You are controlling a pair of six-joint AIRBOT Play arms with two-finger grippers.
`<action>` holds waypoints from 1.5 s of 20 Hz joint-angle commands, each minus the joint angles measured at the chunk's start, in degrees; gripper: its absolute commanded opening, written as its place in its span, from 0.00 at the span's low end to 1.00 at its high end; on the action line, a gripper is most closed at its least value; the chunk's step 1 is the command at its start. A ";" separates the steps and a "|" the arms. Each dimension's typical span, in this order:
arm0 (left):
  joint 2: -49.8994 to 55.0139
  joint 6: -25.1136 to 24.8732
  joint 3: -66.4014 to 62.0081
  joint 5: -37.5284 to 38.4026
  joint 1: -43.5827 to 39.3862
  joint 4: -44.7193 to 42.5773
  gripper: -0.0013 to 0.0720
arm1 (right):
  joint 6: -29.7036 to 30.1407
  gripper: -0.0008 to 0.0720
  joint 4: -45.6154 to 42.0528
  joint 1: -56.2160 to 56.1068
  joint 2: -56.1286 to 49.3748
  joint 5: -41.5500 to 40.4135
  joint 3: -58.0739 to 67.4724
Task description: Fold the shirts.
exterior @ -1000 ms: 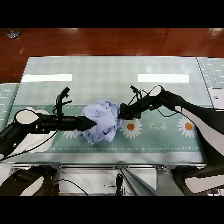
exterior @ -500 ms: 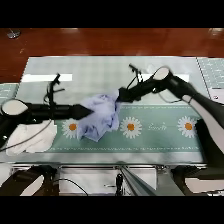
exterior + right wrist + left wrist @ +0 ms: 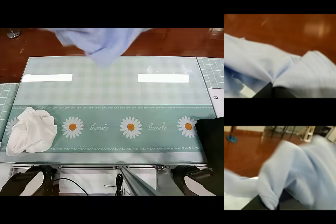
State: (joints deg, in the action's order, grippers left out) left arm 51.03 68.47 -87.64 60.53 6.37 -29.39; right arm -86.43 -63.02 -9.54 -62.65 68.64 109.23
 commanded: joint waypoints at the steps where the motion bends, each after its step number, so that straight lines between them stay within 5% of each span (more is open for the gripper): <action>1: -1.66 3.28 -7.32 4.17 2.54 -2.56 0.05 | -0.52 0.04 -8.07 0.55 10.58 5.18 2.95; 11: -11.30 5.88 -5.60 30.05 2.54 -10.73 0.05 | -5.40 0.04 -12.52 0.55 24.92 30.91 2.19; 16: -14.21 6.43 15.61 30.51 -0.61 -10.73 0.05 | -8.66 0.04 -12.55 0.55 31.52 34.14 -15.15; 22: -4.96 2.05 40.72 9.68 -12.83 -10.78 0.05 | -9.94 0.04 -12.57 0.55 34.53 16.02 -49.00; 26: 9.70 -0.09 36.17 -1.20 -18.56 -10.75 0.05 | -9.97 0.04 -12.76 0.57 23.37 -0.70 -56.48; 30: 22.64 -0.26 28.76 -1.79 -19.37 -10.73 0.05 | -11.43 0.04 -12.24 2.03 7.41 -14.16 -56.41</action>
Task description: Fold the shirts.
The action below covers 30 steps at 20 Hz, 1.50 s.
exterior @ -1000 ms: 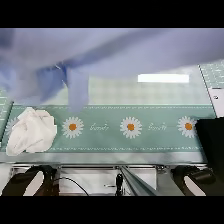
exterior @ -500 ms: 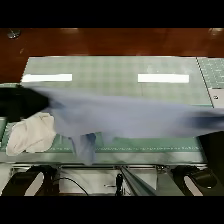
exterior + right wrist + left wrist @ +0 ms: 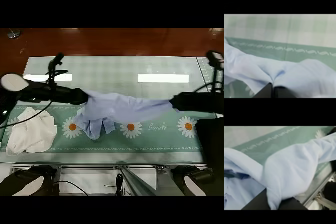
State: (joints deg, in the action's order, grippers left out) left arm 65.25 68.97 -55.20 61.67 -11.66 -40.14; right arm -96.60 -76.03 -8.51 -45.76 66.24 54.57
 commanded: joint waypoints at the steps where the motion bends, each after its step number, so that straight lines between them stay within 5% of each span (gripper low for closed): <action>1: 10.36 -0.76 -5.22 -2.36 -1.36 0.26 0.05 | -2.67 0.04 2.38 2.54 -13.18 -14.08 -1.64; 3: 12.96 -0.79 -9.01 1.09 -0.96 0.24 0.07 | -2.78 0.04 8.11 6.12 -18.58 -17.18 -1.64; 4: 13.75 -0.79 -10.86 2.84 -0.66 0.22 0.42 | -1.86 0.11 11.96 7.93 -20.41 -17.51 -1.64; 5: 14.23 -0.76 -12.48 4.13 -0.28 -0.02 0.99 | 1.25 0.50 17.25 9.79 -21.94 -17.40 -1.64; 6: 14.47 -0.50 -14.25 5.38 0.44 -1.01 0.98 | 6.84 0.84 23.02 11.63 -22.95 -16.50 -1.51; 7: 14.45 1.33 -15.98 6.51 1.51 -3.41 0.97 | 12.87 0.88 28.04 14.10 -23.58 -13.31 -0.66; 9: 14.32 10.27 -20.20 12.83 5.66 -13.27 0.97 | 15.67 0.88 29.24 20.81 -23.37 -4.55 2.62; 12: 10.32 15.58 -17.38 17.31 12.52 -25.09 0.97 | 19.15 0.88 24.50 32.59 -20.65 7.15 4.55; 15: 1.88 15.50 -1.66 13.90 15.21 -21.38 0.97 | 19.34 0.88 14.14 40.54 -15.08 7.52 -2.10; 21: -8.02 8.31 29.77 6.80 13.77 -3.65 0.97 | 25.07 0.87 25.88 42.84 -7.82 -0.07 -24.46; 25: -7.76 7.93 34.75 0.98 11.21 2.73 0.97 | 26.03 0.87 27.76 41.44 -7.82 -1.99 -29.11; 30: -5.03 6.49 34.84 -14.73 -3.34 15.17 0.97 | 25.97 0.87 28.85 41.44 -7.82 -1.90 -29.31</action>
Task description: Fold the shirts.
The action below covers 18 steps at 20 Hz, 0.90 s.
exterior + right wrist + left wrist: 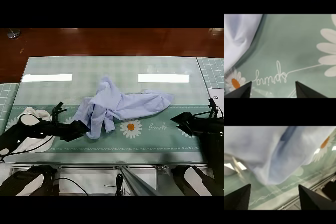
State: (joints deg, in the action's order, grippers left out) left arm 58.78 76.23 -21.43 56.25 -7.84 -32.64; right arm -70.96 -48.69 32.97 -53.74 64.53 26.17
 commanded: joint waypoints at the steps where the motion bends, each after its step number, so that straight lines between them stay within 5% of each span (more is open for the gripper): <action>1: 2.80 -0.76 1.07 -10.78 -9.75 9.18 0.97 | 0.35 0.87 2.23 -0.04 0.15 -0.02 -0.92; 7: 8.07 -3.39 -3.82 -16.68 -13.25 12.76 0.95 | 0.33 0.87 4.04 -0.04 0.15 -0.26 -0.92; 8: 8.83 -3.50 -5.38 -17.84 -13.25 12.74 0.73 | 0.31 0.87 4.13 -0.04 0.15 -0.52 -0.92; 9: 9.79 -5.20 -7.02 -17.92 -13.25 12.76 0.24 | 0.31 0.87 4.17 -0.04 0.15 -0.79 -0.92; 10: 10.73 -8.46 -9.01 -17.51 -13.25 12.76 0.05 | 0.31 0.87 4.22 -0.04 0.15 -1.16 -0.90; 18: 11.52 -11.61 -17.70 -11.63 -10.16 12.09 0.05 | 0.76 0.87 9.81 -3.65 -6.93 -8.87 0.68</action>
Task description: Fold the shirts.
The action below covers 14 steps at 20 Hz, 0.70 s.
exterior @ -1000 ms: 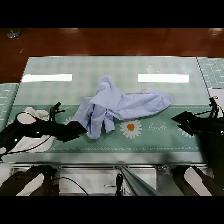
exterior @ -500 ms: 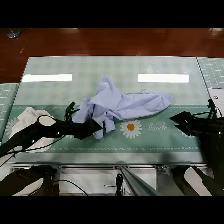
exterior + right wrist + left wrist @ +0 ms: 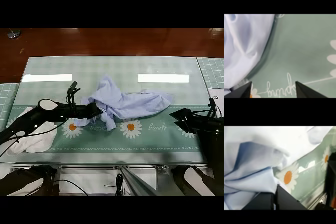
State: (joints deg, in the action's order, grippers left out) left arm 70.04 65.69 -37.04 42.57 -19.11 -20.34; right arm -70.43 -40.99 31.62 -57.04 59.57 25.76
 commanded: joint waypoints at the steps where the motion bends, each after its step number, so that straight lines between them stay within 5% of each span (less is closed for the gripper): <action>1: 0.24 -1.18 -2.12 2.75 1.55 -0.22 0.05 | 0.22 0.87 2.14 -4.68 -6.47 -5.31 2.86; 11: 0.24 -2.05 -2.12 7.15 2.69 -0.22 0.05 | -6.64 0.84 2.10 -22.60 -31.82 -7.37 26.77; 12: 0.15 -2.32 -2.12 7.30 2.95 -0.22 0.05 | -6.62 0.61 1.79 -23.65 -32.48 -7.37 28.22; 13: -0.13 -4.02 -2.29 8.07 3.91 -0.24 0.05 | -6.34 0.16 0.48 -24.17 -32.54 -7.32 29.53; 14: -0.52 -5.68 -2.78 9.66 5.79 -0.22 0.05 | -5.55 0.04 -0.35 -24.28 -32.28 -6.56 30.82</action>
State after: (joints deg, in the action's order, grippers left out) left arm 70.00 62.76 -39.31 49.93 -15.38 -20.56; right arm -76.09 -40.01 9.85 -87.29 52.34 52.16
